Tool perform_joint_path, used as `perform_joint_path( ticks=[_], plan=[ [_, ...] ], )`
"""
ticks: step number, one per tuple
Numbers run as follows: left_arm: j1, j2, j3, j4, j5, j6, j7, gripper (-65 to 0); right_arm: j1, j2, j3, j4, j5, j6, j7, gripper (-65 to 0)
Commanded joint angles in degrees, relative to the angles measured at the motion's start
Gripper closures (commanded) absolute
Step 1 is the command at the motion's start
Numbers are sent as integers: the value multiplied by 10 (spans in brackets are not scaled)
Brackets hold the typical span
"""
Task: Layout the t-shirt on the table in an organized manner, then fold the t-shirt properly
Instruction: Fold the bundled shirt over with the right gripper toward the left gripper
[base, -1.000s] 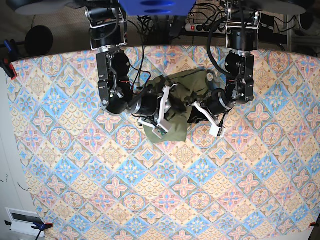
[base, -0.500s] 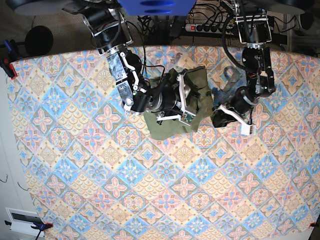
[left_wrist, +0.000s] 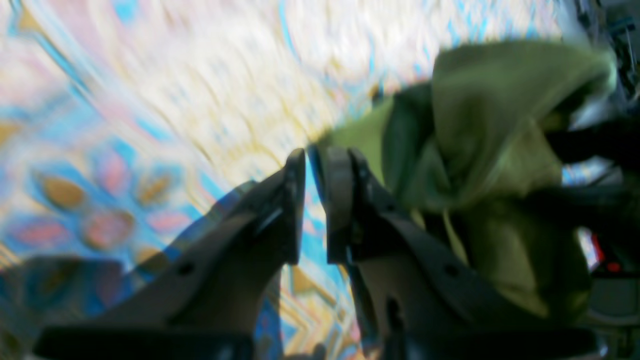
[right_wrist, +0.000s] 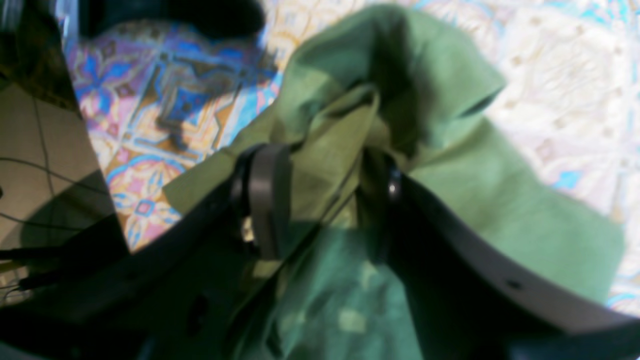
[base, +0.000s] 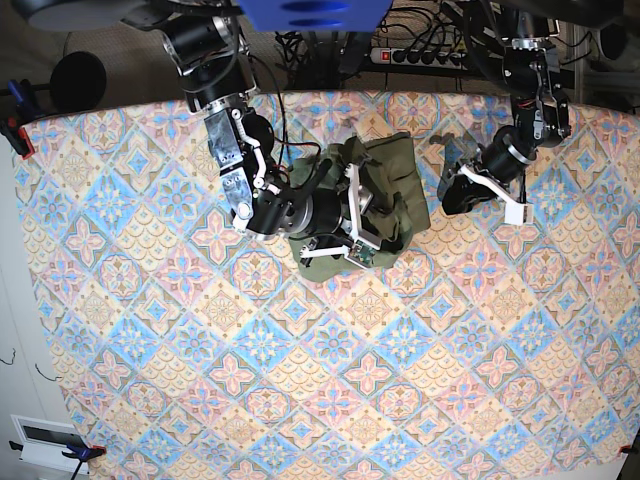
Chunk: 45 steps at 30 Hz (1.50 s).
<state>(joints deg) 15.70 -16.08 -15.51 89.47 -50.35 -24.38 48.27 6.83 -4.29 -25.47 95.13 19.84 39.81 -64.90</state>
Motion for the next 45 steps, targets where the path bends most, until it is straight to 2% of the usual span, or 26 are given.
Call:
perform_joint_path(
  ticks=[1,6,10,14,18,21,27,35,41,45],
  plan=[
    [2,-9,-4,10,-10,-6,-11,-75,10,-7,5,21,16,2,16,-232],
    [13,-13,22,10,-7,-7,-12,-75,10,-7,76,46,17,2,17,-232],
    [12,-13,41,10,-7,-7,-12,-75,10,-7,144,54,61,2,17,-223],
    [12,-9,41,10,-7,-7,-12,-75,13,-1,172,15,57,2,24,-132],
    [10,-9,47,10,-6,-7,-12,-75,13,4,144,-19,-5,2,53,-42],
    [9,-11,70,10,-6,-5,-12,-74,13,4,102,-37,-36,2,57,-42],
    [8,-9,72,10,-6,-5,-13,-73,11,4,2,-41,-59,2,59,-41],
    [10,-13,68,10,-9,-5,-15,-70,13,2,-105,-95,-80,2,100,-41],
    [27,-12,25,16,-13,-7,-12,-69,14,-1,-111,-75,-79,2,113,-41],
    [62,-14,17,82,-12,-8,-12,-74,13,-2,-61,-19,-75,2,107,-40]
  ],
)
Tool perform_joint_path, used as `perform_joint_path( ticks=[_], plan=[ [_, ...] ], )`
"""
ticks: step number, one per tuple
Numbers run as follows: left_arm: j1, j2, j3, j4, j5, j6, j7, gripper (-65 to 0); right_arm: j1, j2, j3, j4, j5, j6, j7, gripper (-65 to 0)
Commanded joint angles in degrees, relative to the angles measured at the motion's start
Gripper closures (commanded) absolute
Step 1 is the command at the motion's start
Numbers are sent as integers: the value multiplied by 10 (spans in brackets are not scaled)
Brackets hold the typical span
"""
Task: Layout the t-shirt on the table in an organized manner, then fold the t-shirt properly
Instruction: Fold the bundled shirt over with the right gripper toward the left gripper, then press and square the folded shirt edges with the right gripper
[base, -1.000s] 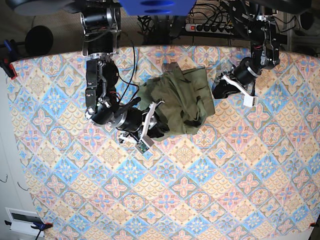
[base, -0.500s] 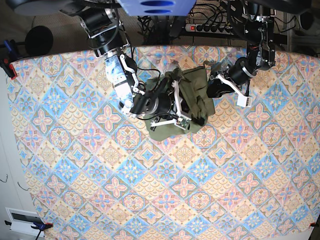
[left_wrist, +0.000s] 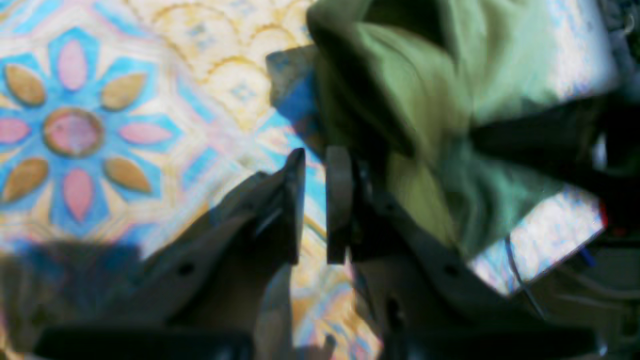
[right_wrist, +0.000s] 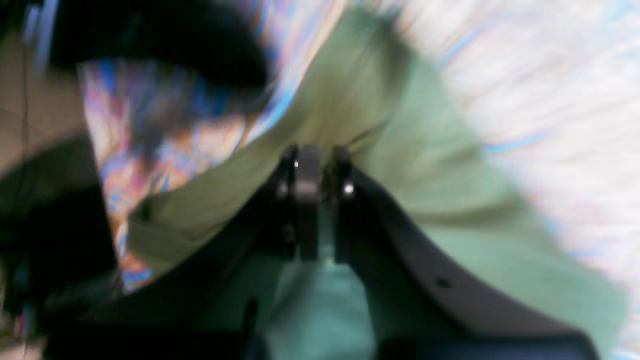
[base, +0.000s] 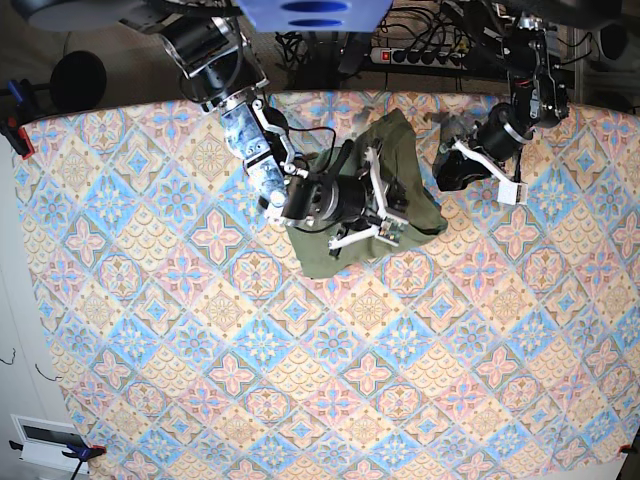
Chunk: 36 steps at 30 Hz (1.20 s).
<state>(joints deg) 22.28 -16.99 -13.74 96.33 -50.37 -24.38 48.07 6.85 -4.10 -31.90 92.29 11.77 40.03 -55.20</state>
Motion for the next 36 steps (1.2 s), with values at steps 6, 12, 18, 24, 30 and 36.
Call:
perform_joint_path(
  ticks=[6,12,18,24,30,36],
  plan=[
    [38,-5,16,108,-12,-8,-9,-75,13,-4,83,16,60,0,13,-39],
    [48,-5,83,136,-11,-8,-9,-74,74,-5,129,-64,58,0,10,-39],
    [56,-5,126,136,-7,-8,-10,-67,156,-4,140,-168,58,0,10,-38],
    [37,1,146,110,32,-5,-10,-66,226,-4,135,-299,48,0,16,-38],
    [1,2,157,31,66,-4,-10,-66,248,-5,135,-390,-57,0,15,-38],
    [-55,-5,156,-39,69,-4,-10,-66,213,10,135,-381,-73,0,-14,-38]
  ],
)
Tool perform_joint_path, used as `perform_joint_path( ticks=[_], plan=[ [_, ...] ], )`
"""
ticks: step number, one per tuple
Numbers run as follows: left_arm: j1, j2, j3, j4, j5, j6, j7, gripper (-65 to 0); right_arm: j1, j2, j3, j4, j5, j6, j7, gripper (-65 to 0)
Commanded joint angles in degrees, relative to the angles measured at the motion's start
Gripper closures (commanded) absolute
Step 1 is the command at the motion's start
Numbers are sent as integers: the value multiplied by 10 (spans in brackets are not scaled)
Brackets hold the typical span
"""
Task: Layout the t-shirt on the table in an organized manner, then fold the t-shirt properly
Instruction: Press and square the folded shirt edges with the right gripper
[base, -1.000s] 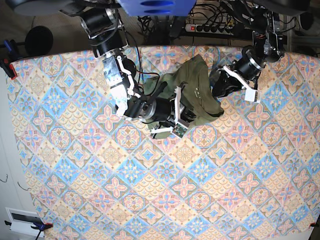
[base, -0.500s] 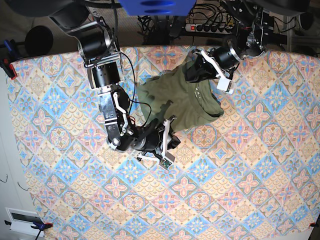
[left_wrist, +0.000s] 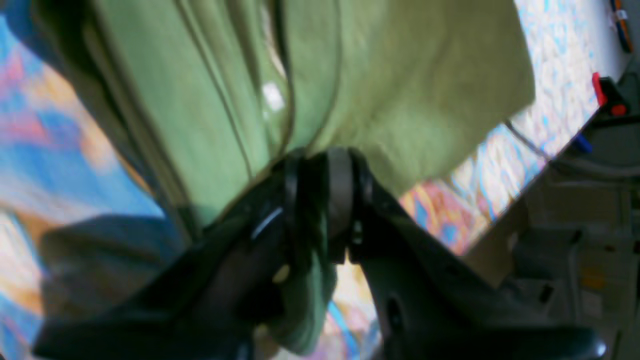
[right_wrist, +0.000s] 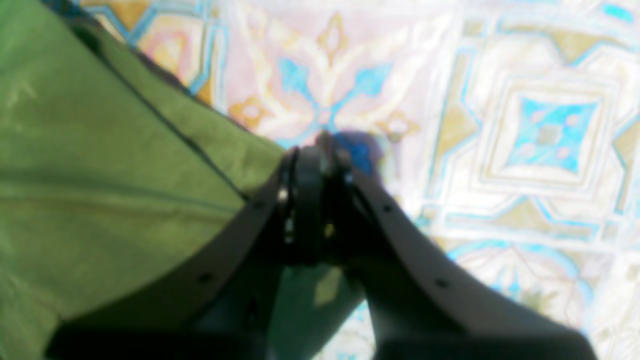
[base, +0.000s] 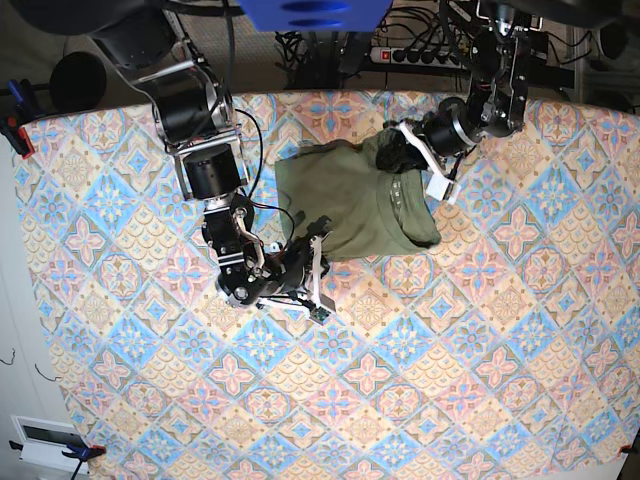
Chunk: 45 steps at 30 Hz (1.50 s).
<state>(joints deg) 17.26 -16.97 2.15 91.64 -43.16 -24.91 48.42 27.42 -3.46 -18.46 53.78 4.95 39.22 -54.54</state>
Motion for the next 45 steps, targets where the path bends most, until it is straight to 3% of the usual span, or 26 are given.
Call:
perform_joint_path(
  ticks=[1,6,14,23,28,31,33,36,39,45],
  plan=[
    [-17,-5,-3,-3,3,2,-13,-66,-1,16,0,22,-5,8,-31,-38],
    [-78,0,1,-39,51,2,-13,-66,-72,61,0,132,-5,8,-65,-38],
    [-188,13,33,-114,57,2,-13,-67,-187,117,6,293,-3,8,-94,-38],
    [-273,37,51,-161,51,2,-16,-67,-253,120,69,388,-3,8,-111,-38],
    [-262,37,-10,-120,49,2,-13,-67,-269,120,101,447,-2,8,-113,-38],
    [-221,35,-44,-81,17,2,-9,-67,-292,120,120,484,-2,8,-111,-38],
    [-186,32,-62,-44,-2,2,22,-67,-304,119,126,500,-2,8,-110,-38],
    [-140,29,-82,12,-6,2,65,-67,-303,113,125,492,-2,8,-108,-38],
    [-112,34,-81,24,-1,2,68,-67,-282,94,128,462,-2,8,-108,-38],
    [-114,70,-82,-8,35,2,68,-67,-269,91,125,411,-2,8,-108,-38]
  ],
)
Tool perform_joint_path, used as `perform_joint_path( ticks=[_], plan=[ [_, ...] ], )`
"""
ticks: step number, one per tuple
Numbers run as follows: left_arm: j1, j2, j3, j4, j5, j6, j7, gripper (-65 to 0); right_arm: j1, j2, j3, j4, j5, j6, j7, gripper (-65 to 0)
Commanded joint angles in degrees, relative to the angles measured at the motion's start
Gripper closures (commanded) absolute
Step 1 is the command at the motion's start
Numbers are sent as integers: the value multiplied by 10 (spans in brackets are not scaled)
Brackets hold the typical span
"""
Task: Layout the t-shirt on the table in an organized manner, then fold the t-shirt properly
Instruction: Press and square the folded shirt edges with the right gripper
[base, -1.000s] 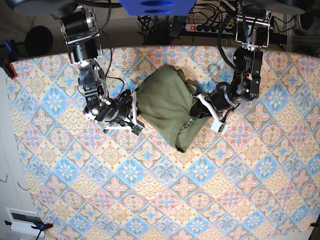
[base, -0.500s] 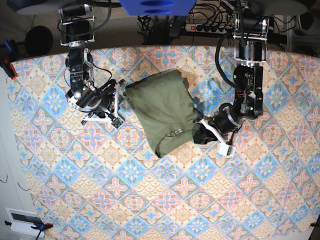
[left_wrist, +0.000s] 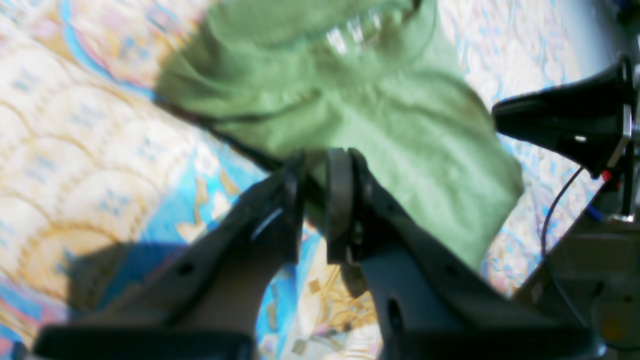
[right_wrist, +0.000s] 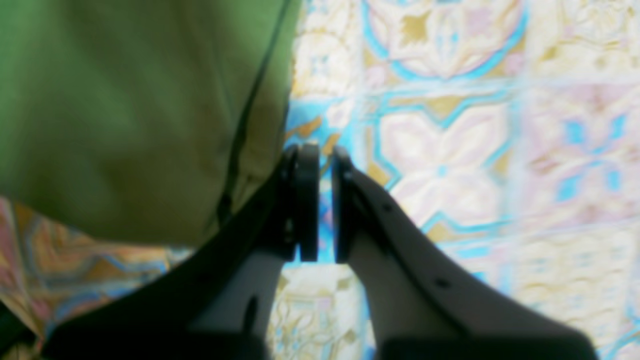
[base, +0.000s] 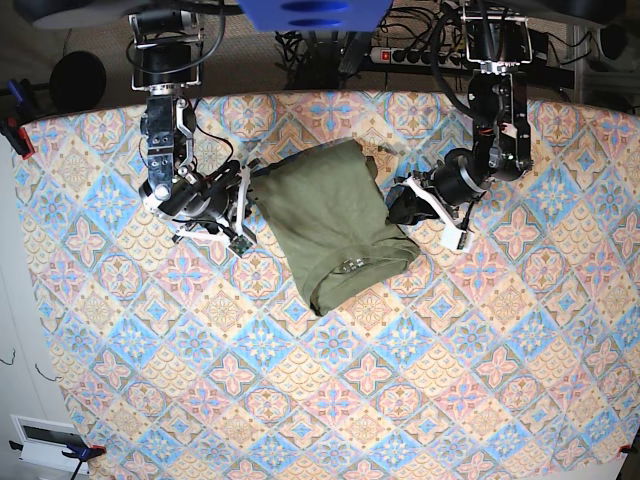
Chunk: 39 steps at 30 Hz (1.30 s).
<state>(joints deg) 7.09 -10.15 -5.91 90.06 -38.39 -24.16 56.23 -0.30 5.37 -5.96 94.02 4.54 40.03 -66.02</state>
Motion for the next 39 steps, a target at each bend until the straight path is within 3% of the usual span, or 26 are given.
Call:
perform_joint_path(
  ticks=[1,12,22,26,29,34,39],
  plan=[
    [-20,9,0,0,1,-6,-10,-67,8,3,0,4,2,0,7,-38],
    [-113,79,2,-111,125,-7,-21,-67,-38,2,-2,28,1,0,7,-38],
    [-187,82,77,-210,135,-7,-88,-67,-89,3,5,147,1,0,7,-38],
    [-186,87,74,-182,133,-7,-85,-67,-104,2,27,156,3,0,8,-38],
    [-178,78,63,-146,133,-7,-84,-67,-104,-6,38,168,44,0,30,-38],
    [-135,67,-21,-76,132,-7,-84,-67,-104,-51,42,182,120,0,34,-38],
    [-82,52,-100,-9,132,-7,-69,-67,-100,-106,2,179,121,0,37,-38]
  ],
)
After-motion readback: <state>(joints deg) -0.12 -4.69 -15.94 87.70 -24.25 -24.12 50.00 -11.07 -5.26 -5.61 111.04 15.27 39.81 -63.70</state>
